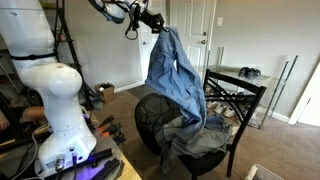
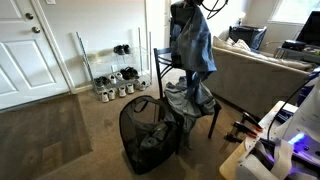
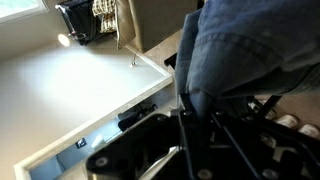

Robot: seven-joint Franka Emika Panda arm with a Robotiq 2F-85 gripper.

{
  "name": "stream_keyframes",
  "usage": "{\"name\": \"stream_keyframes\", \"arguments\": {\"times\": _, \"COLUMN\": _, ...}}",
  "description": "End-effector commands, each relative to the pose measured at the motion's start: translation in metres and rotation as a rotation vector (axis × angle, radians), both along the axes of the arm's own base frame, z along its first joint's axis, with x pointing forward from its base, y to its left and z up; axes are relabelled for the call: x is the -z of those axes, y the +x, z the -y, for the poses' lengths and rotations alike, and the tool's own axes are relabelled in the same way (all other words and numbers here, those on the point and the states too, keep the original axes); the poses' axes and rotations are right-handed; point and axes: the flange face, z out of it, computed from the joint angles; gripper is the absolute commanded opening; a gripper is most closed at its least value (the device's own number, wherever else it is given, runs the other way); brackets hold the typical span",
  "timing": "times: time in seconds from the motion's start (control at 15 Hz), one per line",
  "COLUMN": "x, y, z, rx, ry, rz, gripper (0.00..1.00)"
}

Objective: Put the pair of denim trousers in the laundry basket

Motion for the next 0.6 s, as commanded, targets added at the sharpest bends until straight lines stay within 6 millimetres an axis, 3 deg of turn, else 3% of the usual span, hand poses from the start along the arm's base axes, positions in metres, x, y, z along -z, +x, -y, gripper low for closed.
{"name": "stream_keyframes", "arguments": {"times": 0.0, "x": -0.029, "y": -0.002, "z": -0.016, "rx": -0.104, "ry": -0.072, "rz": 0.015, "gripper": 0.03}}
{"name": "stream_keyframes", "arguments": {"times": 0.2, "x": -0.053, "y": -0.008, "z": -0.034, "rx": -0.165, "ry": -0.12, "rz": 0.038, "gripper": 0.03}}
{"name": "stream_keyframes", "arguments": {"times": 0.53, "x": -0.116, "y": -0.027, "z": -0.062, "rx": -0.201, "ry": -0.239, "rz": 0.101, "gripper": 0.03}}
